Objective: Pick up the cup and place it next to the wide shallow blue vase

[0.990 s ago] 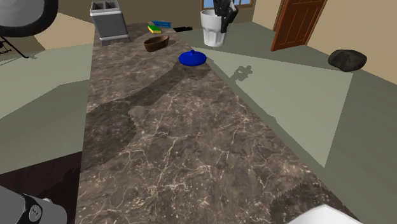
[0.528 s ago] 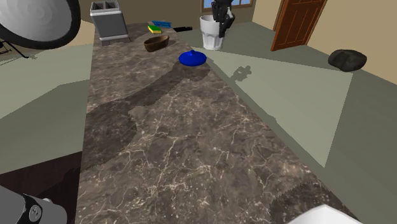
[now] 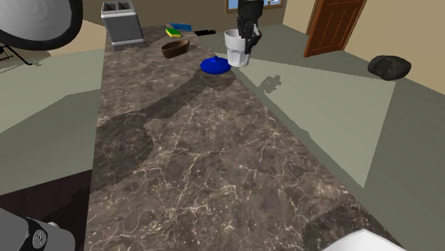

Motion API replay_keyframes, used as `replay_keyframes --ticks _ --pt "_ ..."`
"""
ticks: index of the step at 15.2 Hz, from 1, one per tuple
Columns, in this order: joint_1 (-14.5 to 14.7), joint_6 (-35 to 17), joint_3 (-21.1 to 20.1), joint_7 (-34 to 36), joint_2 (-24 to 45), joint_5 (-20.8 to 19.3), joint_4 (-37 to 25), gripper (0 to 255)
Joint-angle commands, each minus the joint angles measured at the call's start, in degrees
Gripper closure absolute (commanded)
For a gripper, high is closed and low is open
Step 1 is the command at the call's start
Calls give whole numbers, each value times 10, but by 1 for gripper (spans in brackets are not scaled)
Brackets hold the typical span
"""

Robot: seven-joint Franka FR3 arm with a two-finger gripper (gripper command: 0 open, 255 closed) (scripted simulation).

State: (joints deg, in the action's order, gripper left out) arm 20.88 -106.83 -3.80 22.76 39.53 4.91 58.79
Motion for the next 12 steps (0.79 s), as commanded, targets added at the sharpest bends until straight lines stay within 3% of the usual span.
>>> replay_keyframes --ticks 1,12 --pt "0 -19 0 -2 -5 1 24 255" --pt "-1 -99 0 -10 1 3 98 255"
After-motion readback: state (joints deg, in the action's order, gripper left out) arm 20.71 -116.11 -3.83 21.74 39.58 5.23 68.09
